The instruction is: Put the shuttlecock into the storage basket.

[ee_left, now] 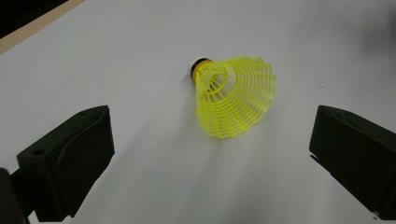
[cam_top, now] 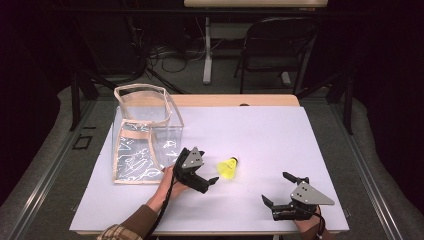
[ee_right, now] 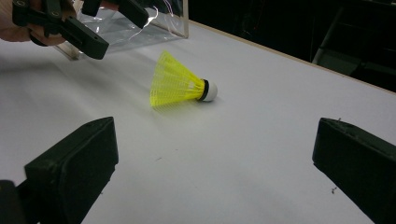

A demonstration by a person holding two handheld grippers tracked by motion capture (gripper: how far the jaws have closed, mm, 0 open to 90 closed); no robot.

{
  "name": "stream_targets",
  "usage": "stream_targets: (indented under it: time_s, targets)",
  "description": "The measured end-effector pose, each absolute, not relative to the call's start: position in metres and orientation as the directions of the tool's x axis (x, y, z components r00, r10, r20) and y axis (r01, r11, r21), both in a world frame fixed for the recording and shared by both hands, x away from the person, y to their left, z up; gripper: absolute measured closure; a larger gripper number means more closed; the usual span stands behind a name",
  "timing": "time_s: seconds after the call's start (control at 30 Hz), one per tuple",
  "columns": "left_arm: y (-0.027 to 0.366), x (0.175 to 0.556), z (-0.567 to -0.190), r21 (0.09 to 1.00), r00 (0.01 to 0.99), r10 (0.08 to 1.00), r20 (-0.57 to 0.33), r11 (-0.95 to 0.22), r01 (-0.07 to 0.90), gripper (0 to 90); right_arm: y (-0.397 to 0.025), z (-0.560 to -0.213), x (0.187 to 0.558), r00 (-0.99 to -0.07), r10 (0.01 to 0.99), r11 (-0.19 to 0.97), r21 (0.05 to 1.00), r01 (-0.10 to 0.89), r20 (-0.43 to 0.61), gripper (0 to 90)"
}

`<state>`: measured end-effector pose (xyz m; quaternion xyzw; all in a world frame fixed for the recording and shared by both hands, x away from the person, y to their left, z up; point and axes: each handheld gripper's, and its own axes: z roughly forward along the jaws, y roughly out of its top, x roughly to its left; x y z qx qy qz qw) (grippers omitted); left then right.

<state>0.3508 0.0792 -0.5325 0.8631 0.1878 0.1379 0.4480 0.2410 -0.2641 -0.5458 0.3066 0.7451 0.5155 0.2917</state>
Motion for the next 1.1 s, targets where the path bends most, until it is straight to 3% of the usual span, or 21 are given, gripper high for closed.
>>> stream_targets:
  time_s: [0.47,0.77,1.1]
  targets:
    - [0.070,0.357,-0.531,0.817,0.889,0.452,0.076,-0.539,0.205,5.1,-0.264,-0.546,0.241,-0.643,0.757,0.280,0.947,0.155,-0.118,0.0]
    - [0.063,0.360,-0.533,0.805,0.889,0.448,0.091,-0.559,0.200,16.7,-0.264,-0.546,0.241,-0.642,0.758,0.279,0.948,0.156,-0.117,0.0]
    - [0.054,0.361,-0.535,0.787,0.879,0.464,0.106,-0.580,0.211,36.3,-0.264,-0.546,0.241,-0.641,0.758,0.279,0.947,0.158,-0.117,0.0]
